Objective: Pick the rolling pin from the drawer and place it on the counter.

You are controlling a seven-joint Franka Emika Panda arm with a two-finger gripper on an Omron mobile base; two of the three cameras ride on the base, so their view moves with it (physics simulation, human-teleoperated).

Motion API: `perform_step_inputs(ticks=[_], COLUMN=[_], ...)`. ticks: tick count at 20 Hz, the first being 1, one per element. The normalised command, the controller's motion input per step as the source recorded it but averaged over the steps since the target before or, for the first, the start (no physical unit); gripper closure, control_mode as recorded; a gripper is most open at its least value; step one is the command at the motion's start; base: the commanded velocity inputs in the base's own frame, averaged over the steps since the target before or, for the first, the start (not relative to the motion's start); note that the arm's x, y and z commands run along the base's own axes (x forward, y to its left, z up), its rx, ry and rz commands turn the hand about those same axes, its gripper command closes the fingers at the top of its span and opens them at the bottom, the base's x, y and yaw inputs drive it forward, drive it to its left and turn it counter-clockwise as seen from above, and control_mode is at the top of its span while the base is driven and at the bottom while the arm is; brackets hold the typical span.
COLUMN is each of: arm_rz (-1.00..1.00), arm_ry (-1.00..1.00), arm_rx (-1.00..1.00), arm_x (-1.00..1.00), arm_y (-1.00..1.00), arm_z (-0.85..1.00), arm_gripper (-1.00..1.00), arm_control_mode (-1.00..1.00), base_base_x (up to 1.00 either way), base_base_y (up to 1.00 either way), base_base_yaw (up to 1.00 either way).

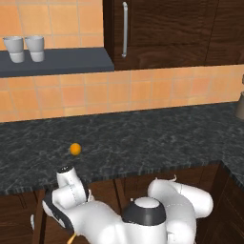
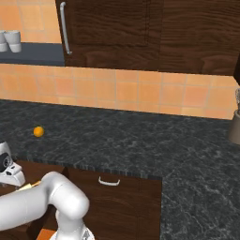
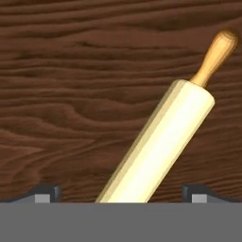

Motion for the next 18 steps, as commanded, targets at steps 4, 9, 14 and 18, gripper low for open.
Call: perform_step_inputs(ticks=[4, 9, 14, 18], arm_rz=[0.00, 0.00, 0.00, 0.00], arm_ry=[0.00, -0.01, -0.09, -0.14], arm_rx=[0.00, 0.00, 0.00, 0.00], arm_x=[0.02, -0.10, 0.00, -0.01], arm_y=[0.04, 0.00, 0.00, -0.02], arm_z=[-0.21, -0.19, -0.46, -0.41], arm_gripper=[-1.00, -1.00, -1.00, -1.00], arm_control_mode=[-1.00, -1.00, -1.00, -1.00], base_base_x=[0.00, 0.00, 0.00, 0.00], base_base_y=[0.00, 0.00, 0.00, 0.00], base_base_yaw=[0.00, 0.00, 0.00, 0.00])
